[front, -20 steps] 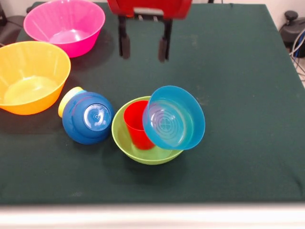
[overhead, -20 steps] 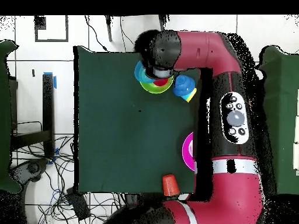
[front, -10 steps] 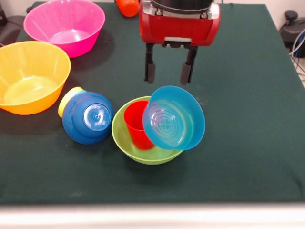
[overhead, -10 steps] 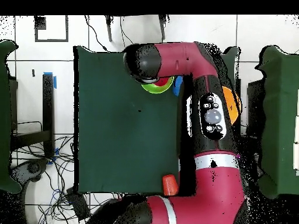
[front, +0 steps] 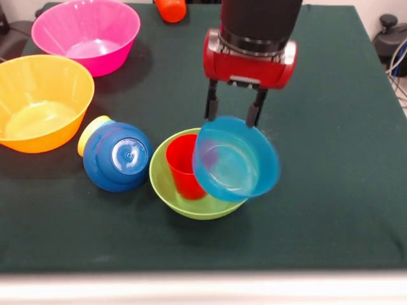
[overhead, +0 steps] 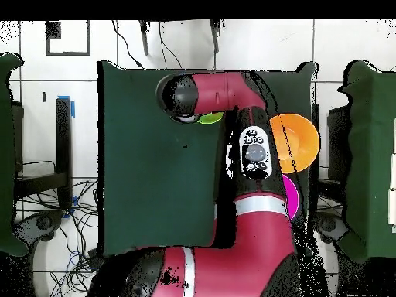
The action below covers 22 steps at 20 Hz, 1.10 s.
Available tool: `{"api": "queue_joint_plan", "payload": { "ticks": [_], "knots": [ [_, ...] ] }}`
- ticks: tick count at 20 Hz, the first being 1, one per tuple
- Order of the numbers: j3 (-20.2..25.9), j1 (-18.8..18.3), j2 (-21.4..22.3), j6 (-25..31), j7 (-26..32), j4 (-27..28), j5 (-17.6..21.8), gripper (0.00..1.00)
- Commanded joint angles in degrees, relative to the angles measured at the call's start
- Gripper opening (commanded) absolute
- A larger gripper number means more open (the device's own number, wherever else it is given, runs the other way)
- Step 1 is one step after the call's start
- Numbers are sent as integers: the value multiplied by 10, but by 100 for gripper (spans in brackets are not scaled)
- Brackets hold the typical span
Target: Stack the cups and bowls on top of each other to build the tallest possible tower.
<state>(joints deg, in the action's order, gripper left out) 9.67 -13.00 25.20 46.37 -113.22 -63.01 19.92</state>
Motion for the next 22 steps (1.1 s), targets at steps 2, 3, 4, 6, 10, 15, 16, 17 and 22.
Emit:
{"api": "queue_joint_plan", "payload": {
  "ticks": [2, 3, 4, 6, 10, 15, 16, 17, 22],
  "knots": [
    [-128, 70, -99, -256, -333, -66, 30, 100],
    [-171, 98, -117, -280, -374, -53, 41, 100],
    [-202, 114, -127, -317, -397, -56, 41, 100],
    [-283, 159, -157, -387, -451, -52, 29, 100],
    [-477, 249, -284, -510, -539, -29, -84, 100],
    [-696, 339, -479, -726, -481, -110, -526, 100],
    [-704, 344, -500, -743, -455, -120, -599, 100],
    [-713, 348, -520, -761, -428, -131, -672, 100],
    [-658, 335, -510, -850, -362, -141, -743, 100]
  ]
}}
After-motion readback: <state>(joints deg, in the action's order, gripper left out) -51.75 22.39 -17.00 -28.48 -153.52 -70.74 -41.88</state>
